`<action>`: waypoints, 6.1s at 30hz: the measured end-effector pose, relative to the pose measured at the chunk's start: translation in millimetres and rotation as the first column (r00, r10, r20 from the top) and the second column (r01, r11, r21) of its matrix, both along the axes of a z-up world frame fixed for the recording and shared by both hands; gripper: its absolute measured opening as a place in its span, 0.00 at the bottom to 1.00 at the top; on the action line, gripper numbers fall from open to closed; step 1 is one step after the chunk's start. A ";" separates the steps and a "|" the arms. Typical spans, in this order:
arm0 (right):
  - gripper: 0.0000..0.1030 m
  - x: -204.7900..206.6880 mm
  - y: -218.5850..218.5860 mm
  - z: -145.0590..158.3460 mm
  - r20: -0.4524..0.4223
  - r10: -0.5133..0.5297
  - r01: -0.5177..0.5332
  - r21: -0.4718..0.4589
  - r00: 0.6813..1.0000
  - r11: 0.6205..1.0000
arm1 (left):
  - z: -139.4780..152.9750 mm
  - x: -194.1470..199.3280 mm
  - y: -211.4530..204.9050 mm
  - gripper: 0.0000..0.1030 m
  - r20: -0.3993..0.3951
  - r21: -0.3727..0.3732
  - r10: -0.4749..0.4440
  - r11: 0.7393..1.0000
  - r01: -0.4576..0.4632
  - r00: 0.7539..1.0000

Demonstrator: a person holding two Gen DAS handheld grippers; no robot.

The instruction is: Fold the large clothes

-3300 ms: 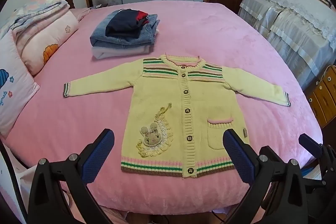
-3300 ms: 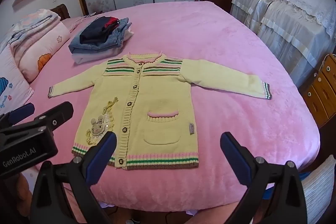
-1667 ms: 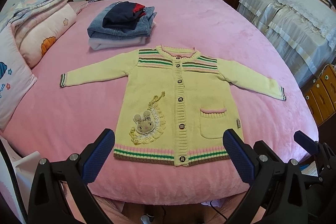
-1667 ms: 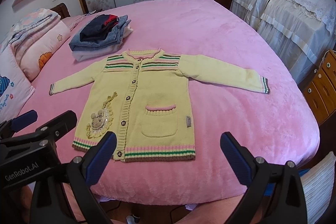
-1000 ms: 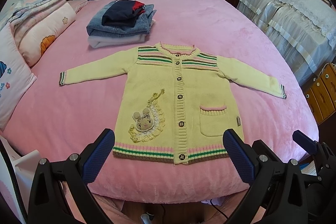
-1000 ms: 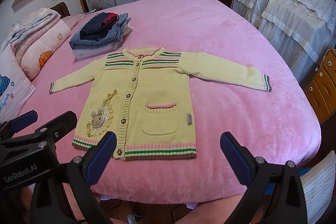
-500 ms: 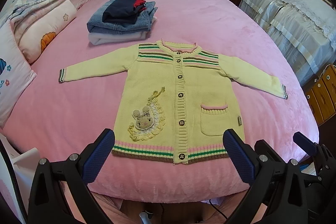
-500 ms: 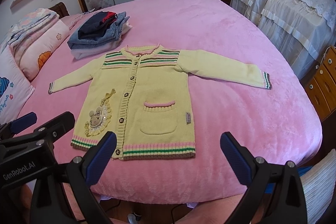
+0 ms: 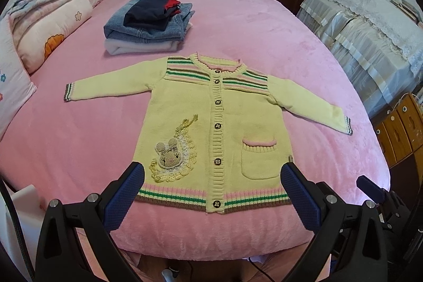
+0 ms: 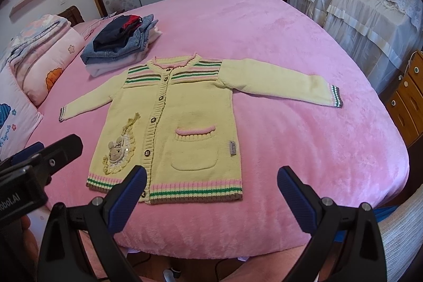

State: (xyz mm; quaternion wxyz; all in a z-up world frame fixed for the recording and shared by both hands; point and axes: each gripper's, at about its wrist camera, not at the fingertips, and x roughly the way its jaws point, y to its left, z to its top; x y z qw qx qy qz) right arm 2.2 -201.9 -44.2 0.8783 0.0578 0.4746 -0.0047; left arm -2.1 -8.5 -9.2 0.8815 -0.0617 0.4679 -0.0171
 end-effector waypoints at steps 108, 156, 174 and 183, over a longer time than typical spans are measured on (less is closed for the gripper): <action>0.41 129.7 -77.6 -100.8 0.029 0.088 -0.093 0.310 0.996 0.946 | -208.7 261.4 -54.4 0.57 -0.202 -0.559 -0.269 0.821 0.114 0.942; 0.49 206.5 -39.1 -96.1 0.008 0.204 -0.203 0.120 0.979 0.972 | -174.1 318.5 80.9 0.55 -0.173 -0.326 -0.043 0.945 -0.016 0.984; 0.10 307.0 -66.0 -157.1 -0.137 0.008 0.005 0.092 0.991 0.996 | -184.3 341.9 66.6 0.15 -0.192 -0.184 -0.088 0.982 0.052 0.977; 0.23 272.2 -57.1 -105.9 -0.057 0.030 -0.025 0.091 0.998 0.996 | -131.4 305.1 85.1 0.62 -0.035 -0.139 -0.010 0.990 0.005 0.999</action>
